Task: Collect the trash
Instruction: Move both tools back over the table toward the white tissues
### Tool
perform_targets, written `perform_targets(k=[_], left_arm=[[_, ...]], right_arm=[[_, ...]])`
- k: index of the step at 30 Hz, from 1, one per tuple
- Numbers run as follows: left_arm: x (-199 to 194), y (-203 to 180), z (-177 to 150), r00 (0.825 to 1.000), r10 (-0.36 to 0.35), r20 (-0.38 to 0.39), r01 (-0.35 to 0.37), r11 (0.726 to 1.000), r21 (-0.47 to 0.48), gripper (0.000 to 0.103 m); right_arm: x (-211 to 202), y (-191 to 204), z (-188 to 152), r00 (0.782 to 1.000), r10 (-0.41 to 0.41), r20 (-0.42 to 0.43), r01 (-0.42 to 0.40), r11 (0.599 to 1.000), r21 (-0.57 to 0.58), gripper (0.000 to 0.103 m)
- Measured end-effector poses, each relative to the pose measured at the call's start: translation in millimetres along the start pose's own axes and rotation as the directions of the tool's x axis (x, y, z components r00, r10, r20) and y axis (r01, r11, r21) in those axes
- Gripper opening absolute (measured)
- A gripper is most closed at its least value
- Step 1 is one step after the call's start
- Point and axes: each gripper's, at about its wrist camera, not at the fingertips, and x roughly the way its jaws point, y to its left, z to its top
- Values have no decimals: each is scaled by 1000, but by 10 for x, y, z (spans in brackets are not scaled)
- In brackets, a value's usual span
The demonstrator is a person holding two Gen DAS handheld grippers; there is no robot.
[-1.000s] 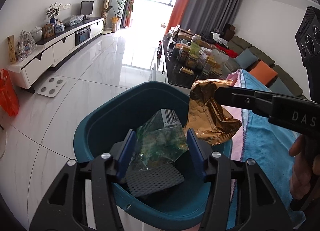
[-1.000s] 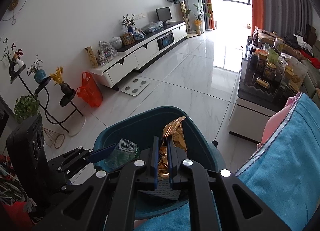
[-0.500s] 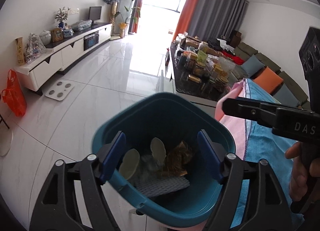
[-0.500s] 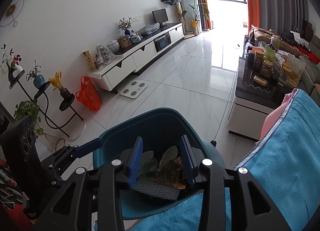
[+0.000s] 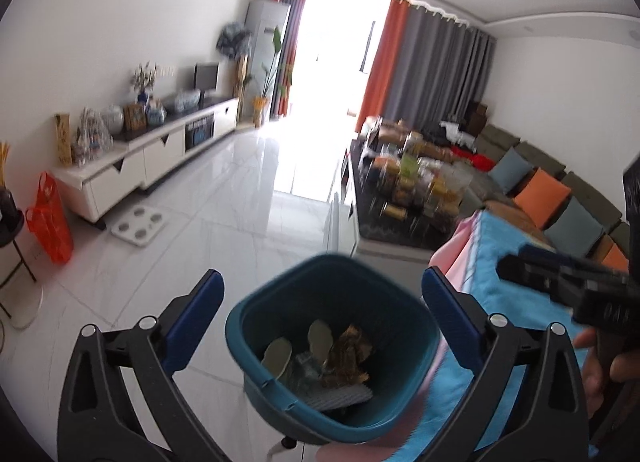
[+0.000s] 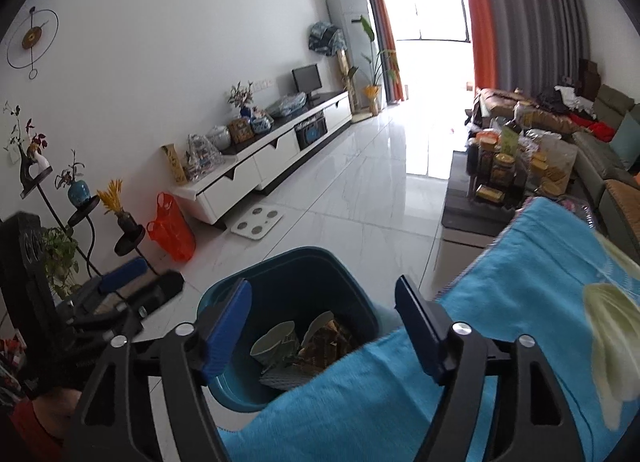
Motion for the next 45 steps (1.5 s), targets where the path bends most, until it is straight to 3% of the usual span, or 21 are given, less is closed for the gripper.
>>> perform_targets(k=[6,14,22,25,30,32,35,41,45], left_arm=[[-422,-370,221,995,-50,87,46,998,49,97],[-732,-1036,220,980,-177,92,163,977,140,97],[-928,-1800,-27,935,-351,49,329,912,245,97],[-987,-2065,-196,909,-416,5,398,873,280,97],[-1083,-2406,-465,864,-501,-56,492,815,307,97],[-1110,-2498,-578,855,-514,-66,506,800,322,97],[-1177,-2598,-741,833,-544,-95,543,777,319,97],[-1260,-2713,-947,799,-586,-132,592,730,342,97],[-1245,-2776,-974,790,-596,-146,604,712,358,97]], right_arm=[[-588,-123,-220,988,-96,121,95,995,17,93],[-1390,-310,-611,930,-269,249,252,963,98,96],[-2068,-552,-1196,831,-486,271,432,870,238,96],[-2297,-610,-1430,777,-573,260,504,814,287,96],[-2597,-649,-1715,705,-665,247,576,740,349,96],[-2688,-642,-1814,678,-693,247,595,714,369,96],[-2779,-642,-1927,653,-719,237,612,685,394,96],[-2866,-634,-2063,646,-732,214,615,666,422,96],[-2887,-658,-2098,643,-741,194,614,650,449,96]])
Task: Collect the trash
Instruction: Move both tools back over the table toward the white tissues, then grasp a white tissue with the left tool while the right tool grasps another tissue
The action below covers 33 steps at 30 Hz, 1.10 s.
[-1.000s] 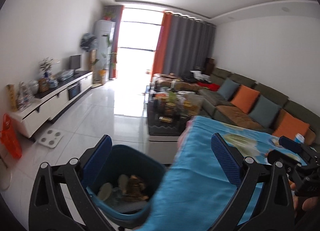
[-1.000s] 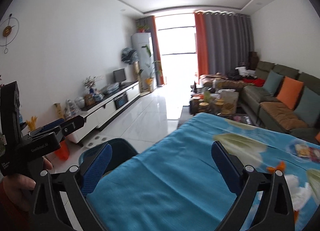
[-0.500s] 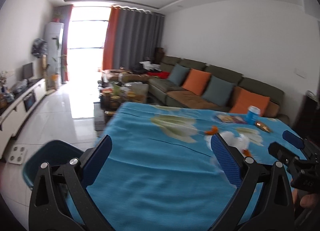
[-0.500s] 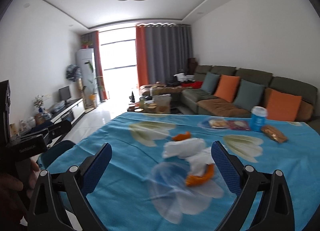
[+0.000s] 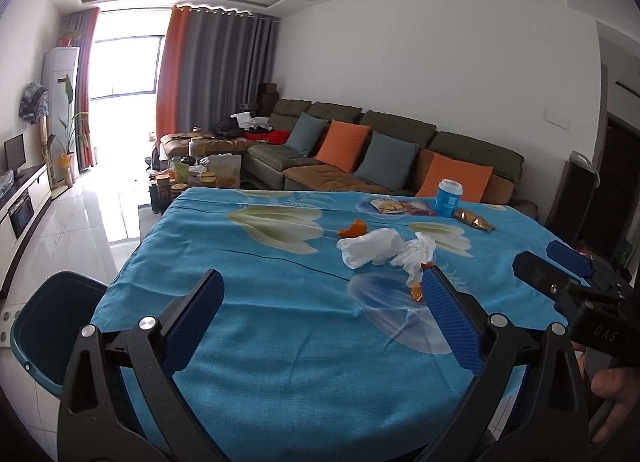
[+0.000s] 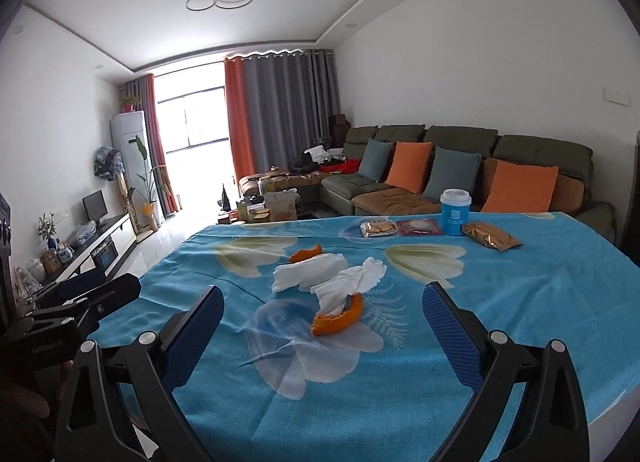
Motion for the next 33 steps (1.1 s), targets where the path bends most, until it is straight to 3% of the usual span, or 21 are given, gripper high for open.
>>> perform_targets(k=[15,24,30,33], left_arm=[[863,-71,179,994,-28,-106,35,997,67,97],[1498,-261,380,984,-65,-167,87,988,125,97],[1950,-322,407,964,-83,-254,119,985,129,96],[2200,-338,397,941,-94,-324,138,983,117,86]], right_arm=[[815,-398,154,987,-7,-160,23,995,97,96],[1465,-546,309,961,29,-275,5,993,121,91],[1818,-632,328,933,61,-355,-10,989,145,80],[1946,-651,312,918,84,-387,-27,988,151,73]])
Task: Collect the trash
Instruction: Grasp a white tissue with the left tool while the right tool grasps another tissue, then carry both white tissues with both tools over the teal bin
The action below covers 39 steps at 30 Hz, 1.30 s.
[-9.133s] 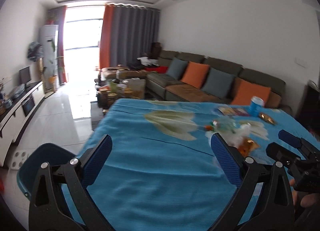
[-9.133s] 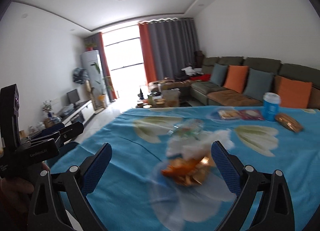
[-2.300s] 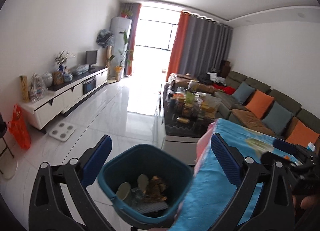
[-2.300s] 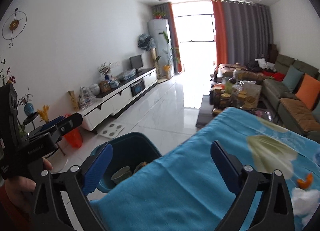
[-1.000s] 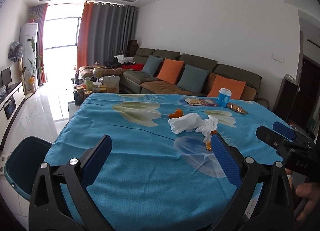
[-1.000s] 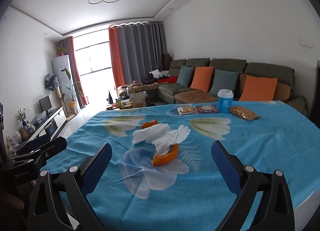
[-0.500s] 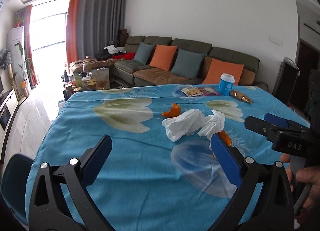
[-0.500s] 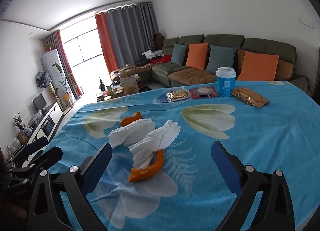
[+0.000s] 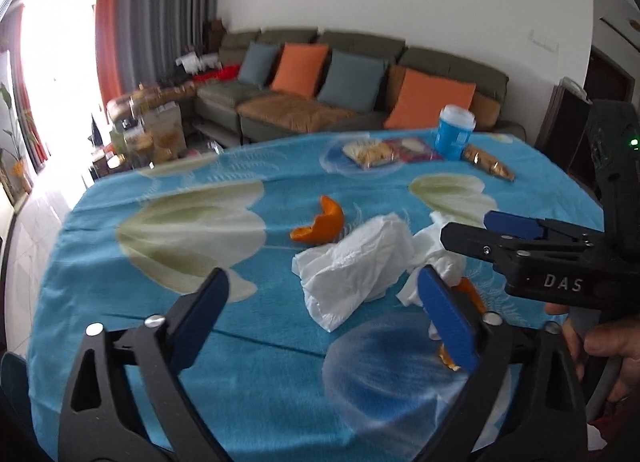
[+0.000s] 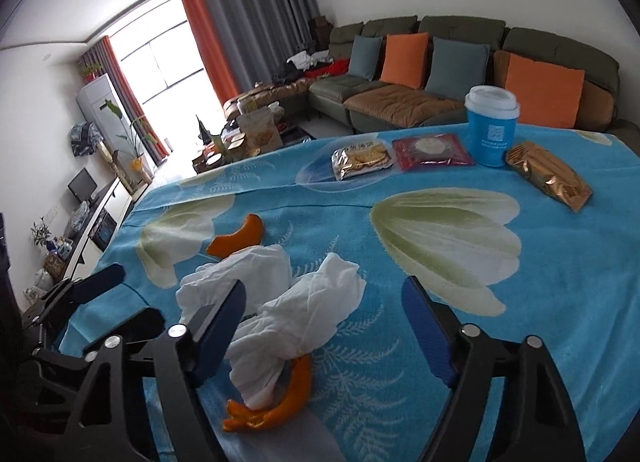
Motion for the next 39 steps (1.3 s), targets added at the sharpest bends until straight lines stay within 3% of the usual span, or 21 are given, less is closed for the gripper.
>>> perform_targets(k=[7,9,12,18,29,39], left_arm=[[401,-2,28,994,-53,-95,52,999,-4,70],[492,-32,9,990,-71,-122,71,997,-3,61],[593,-47,2,981,-121,-152,119,993,-19,54],[645,23,-12,976,-153,-157,144,987,-68,16],[10,130,-16,991,-134,-11,132,987,-92,11],[-793,221,-210,993,1,121,10,996,-92,11]], right_arm=[[174,-11,22,997,41,-68,-42,999,-3,61],[212,-14,19,995,53,-84,-53,999,-4,46],[243,-9,10,993,64,-97,-65,998,-5,36],[238,-18,-4,991,98,-95,-98,995,8,16],[-144,168,116,994,112,18,-111,993,-37,12],[-608,555,-23,990,91,105,-74,985,-156,12]])
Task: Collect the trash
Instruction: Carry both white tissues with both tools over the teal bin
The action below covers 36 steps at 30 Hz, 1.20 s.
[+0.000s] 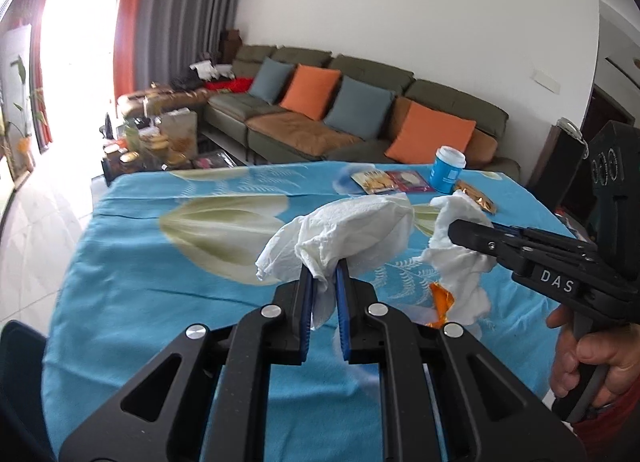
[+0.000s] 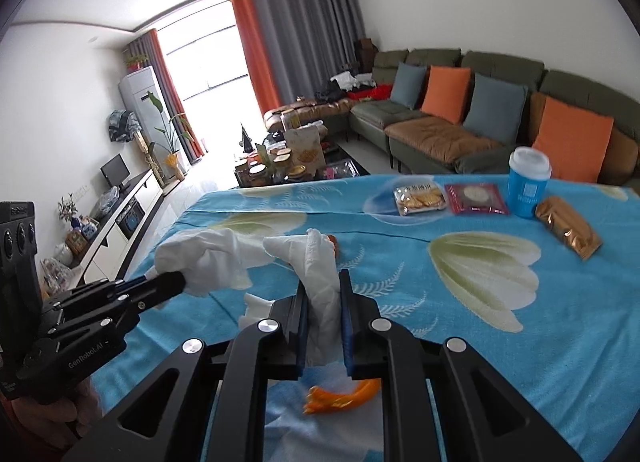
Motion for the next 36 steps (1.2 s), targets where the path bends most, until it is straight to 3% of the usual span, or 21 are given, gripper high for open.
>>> perform_targets(k=[13,22,36], left_arm=[[-840,71,-260,990,83,110,-82,997,-13,11],[-1402,70,-490,976,142,167,-136,990,-46,11],[-1948,127,-691,950,221,221,-204,974,-100,11]], right_arm=[[-582,477,-267,996,-18,84,28,993,-117,12],[-758,717,-416,995,35,96,-20,988,-152,12],[-939,1113,-461,985,100,143,-66,973,-221,13]])
